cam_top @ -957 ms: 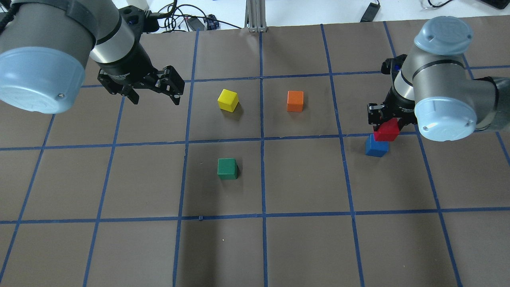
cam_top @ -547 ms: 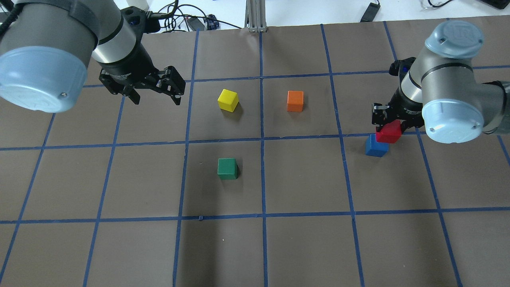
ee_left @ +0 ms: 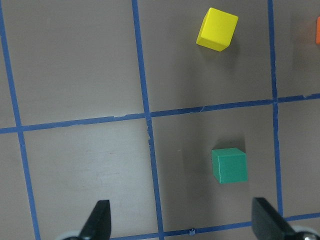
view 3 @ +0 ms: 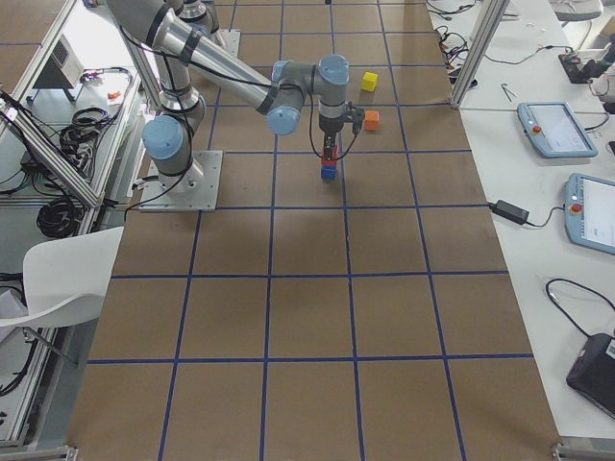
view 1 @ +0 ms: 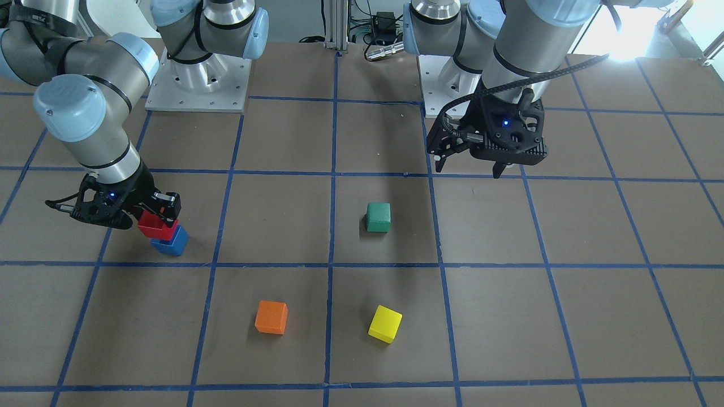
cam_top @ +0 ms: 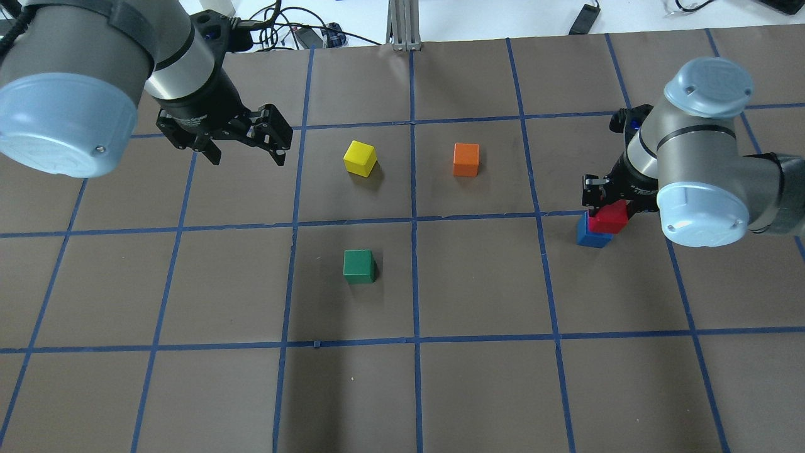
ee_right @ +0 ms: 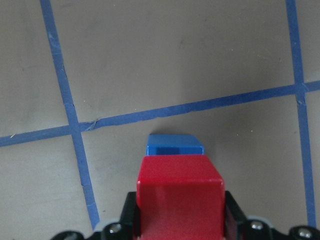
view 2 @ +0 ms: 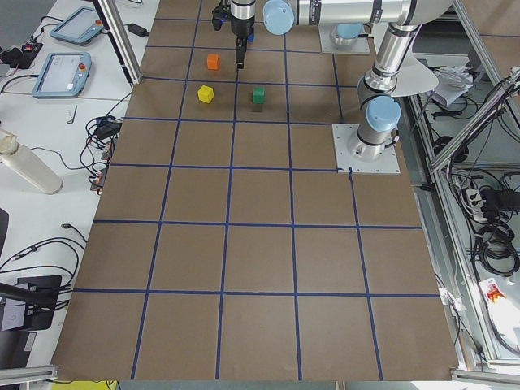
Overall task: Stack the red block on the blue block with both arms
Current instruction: 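Lower the red cube onto the blue cube and open the right gripper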
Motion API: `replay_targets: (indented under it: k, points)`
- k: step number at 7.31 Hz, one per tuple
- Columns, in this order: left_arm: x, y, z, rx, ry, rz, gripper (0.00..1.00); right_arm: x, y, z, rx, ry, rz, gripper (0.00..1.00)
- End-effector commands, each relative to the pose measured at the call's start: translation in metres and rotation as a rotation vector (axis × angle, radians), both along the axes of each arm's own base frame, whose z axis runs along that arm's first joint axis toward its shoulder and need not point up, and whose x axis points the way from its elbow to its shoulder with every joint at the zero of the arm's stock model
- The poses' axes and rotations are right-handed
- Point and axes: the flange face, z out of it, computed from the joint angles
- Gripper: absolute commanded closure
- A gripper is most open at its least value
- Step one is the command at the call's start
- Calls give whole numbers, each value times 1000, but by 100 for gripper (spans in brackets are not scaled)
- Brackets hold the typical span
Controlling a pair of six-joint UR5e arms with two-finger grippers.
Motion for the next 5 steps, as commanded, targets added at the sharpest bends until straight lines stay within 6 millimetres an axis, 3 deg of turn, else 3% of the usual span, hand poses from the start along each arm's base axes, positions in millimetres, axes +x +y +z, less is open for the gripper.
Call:
replay_targets:
  k: [1,5]
  points:
    - [0,1,0,0,0,-1,0,0,1,-4,3,-1,0,92]
    - [0,0,-1,3,0,-9,0,0,2,-7,4,-1,8,84]
